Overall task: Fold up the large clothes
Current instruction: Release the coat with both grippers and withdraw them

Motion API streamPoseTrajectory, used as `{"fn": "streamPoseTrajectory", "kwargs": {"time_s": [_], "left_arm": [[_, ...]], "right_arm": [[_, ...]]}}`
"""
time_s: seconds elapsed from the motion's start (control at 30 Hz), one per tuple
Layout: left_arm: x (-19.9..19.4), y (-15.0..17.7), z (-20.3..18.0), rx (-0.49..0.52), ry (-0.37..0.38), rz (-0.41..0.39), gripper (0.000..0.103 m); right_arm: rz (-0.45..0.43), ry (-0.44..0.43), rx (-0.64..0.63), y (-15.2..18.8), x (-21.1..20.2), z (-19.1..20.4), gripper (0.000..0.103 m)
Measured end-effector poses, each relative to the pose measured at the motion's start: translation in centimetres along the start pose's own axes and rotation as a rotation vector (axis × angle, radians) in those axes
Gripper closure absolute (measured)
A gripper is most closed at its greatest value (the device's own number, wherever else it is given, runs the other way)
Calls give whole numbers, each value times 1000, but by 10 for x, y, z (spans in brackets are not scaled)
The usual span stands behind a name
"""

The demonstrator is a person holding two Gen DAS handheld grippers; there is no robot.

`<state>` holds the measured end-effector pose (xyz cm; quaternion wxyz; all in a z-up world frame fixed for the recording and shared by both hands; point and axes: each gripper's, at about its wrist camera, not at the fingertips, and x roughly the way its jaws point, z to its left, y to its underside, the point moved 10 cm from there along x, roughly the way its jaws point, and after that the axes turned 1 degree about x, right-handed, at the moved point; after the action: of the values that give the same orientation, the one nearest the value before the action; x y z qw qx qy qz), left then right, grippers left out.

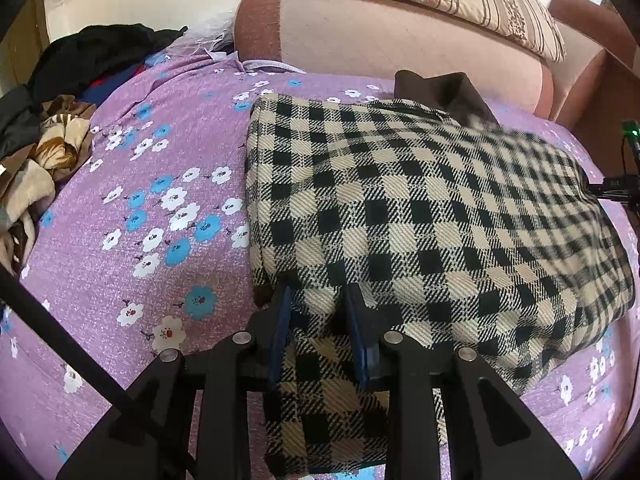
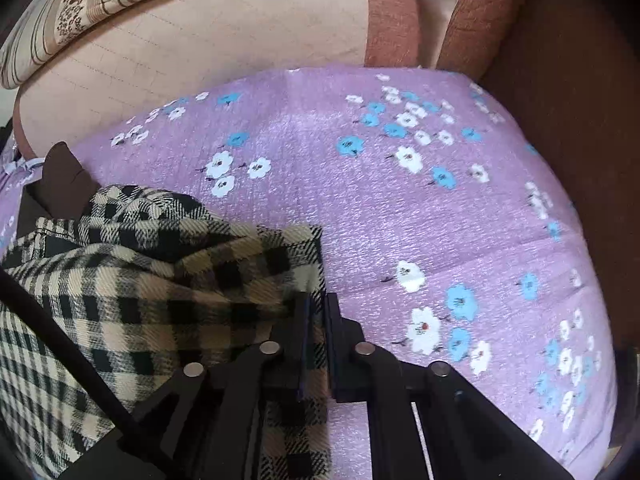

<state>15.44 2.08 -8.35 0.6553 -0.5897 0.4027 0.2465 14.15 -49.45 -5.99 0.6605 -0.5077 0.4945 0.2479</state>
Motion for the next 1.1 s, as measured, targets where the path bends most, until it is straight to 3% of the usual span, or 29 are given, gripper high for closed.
{"fn": "streamPoseTrajectory", "kwargs": {"time_s": [0.07, 0.13, 0.27, 0.33, 0.43, 0.53, 0.6, 0.67, 0.73, 0.83, 0.87, 0.9, 0.97, 1.03, 1.1], "left_arm": [[-6, 0, 3, -23, 17, 0, 77], [-19, -2, 5, -56, 47, -23, 77], [-36, -7, -1, -57, 78, -79, 76], [-29, -1, -8, -20, 53, -56, 76], [-8, 13, -4, 31, -41, 8, 78], [-9, 13, 0, 52, -68, 0, 78], [-15, 10, 8, 48, -105, -19, 78], [-21, 8, 21, 22, -119, -29, 78], [-25, 8, 38, -45, -101, -18, 78], [-31, 11, 64, -161, -75, -10, 78], [-34, 12, 71, -194, -61, -11, 77], [-38, 13, 77, -231, -40, -12, 76], [-43, 16, 82, -274, -11, -19, 62], [-47, 17, 84, -301, 19, -30, 54], [-46, 18, 80, -318, 53, -25, 50]], "right_arm": [[-40, -5, 23, -2, -17, -7, 84], [-93, -6, 25, -2, -39, -10, 83], [-160, -160, -43, 17, -88, 27, 81], [-121, -297, -91, 47, -100, 61, 80], [-23, -437, -147, 94, -91, 100, 80], [44, -396, -167, 125, -59, 100, 82], [35, -393, -139, 127, -52, 89, 94], [16, -366, -89, 121, -55, 69, 93], [-22, -286, -47, 114, -65, 38, 89], [-49, -244, -10, 113, -79, 6, 82], [-57, -238, 16, 115, -85, -7, 73], [-64, -239, 45, 120, -91, -19, 65], [-75, -267, 68, 131, -106, -27, 65], [-78, -311, 58, 146, -119, -23, 62], [-74, -362, 21, 161, -130, -1, 52]]}}
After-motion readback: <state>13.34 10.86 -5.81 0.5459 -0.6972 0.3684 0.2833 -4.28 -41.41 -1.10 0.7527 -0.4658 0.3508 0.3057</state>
